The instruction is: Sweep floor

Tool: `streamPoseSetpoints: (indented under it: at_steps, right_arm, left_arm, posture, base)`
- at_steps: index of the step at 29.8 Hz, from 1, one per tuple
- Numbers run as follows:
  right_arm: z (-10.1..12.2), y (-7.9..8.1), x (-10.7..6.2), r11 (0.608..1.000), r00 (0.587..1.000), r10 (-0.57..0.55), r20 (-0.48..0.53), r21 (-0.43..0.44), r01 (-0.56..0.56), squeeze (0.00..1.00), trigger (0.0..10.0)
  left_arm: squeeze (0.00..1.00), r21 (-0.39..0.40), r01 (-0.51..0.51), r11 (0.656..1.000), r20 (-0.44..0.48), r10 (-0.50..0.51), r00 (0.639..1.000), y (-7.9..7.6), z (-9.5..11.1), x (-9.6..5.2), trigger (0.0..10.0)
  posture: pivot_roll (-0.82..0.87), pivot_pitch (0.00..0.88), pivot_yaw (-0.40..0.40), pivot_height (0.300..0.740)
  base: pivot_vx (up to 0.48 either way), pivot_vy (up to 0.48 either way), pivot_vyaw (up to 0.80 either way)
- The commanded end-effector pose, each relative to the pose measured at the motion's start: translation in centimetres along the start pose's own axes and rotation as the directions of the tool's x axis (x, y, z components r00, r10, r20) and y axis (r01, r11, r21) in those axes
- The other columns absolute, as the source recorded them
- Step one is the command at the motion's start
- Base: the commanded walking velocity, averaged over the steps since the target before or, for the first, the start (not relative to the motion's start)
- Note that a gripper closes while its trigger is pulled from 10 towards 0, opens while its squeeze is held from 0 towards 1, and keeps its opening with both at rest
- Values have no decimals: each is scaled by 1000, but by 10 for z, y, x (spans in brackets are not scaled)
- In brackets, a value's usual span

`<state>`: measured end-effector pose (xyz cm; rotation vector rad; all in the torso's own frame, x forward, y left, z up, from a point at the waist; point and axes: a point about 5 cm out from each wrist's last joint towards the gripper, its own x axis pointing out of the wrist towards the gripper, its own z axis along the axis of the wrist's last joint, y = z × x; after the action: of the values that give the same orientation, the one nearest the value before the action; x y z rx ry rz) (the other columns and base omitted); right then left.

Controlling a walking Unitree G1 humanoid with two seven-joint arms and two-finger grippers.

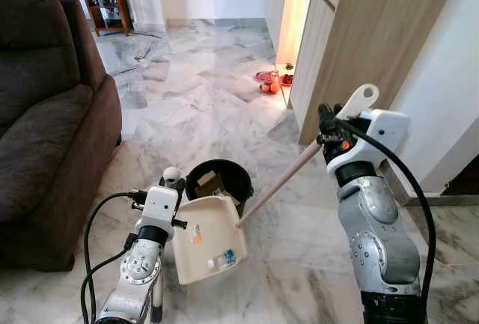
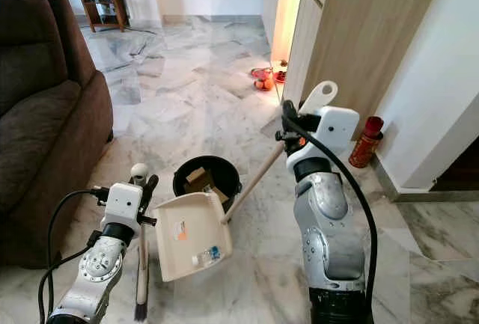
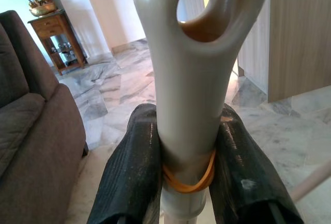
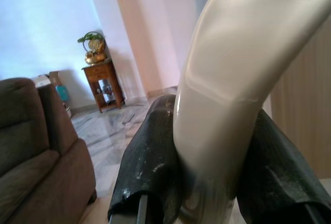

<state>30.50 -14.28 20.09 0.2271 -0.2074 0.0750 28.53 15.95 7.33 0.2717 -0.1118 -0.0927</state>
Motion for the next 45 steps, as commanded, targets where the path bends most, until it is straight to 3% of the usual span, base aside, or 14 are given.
streamPoseSetpoints:
  at_steps: [1,16,45]
  right_arm:
    - [28,3,3,1000,990,0,139,21,-3,0,10000]
    - [35,6,9,999,980,-31,199,29,26,0,10000]
    - [38,9,10,999,973,-28,231,43,18,0,10000]
  left_arm:
    - [0,20,-1,1000,46,1,999,2,7,4,10000]
    - [0,28,-17,999,32,16,999,4,6,4,10000]
    - [0,30,-28,999,26,27,999,5,6,4,10000]
  posture:
    - [82,0,1,740]
    - [89,0,-1,740]
    - [94,0,-3,740]
  base:
    - [0,0,0]
    - [0,0,0]
    - [262,0,0]
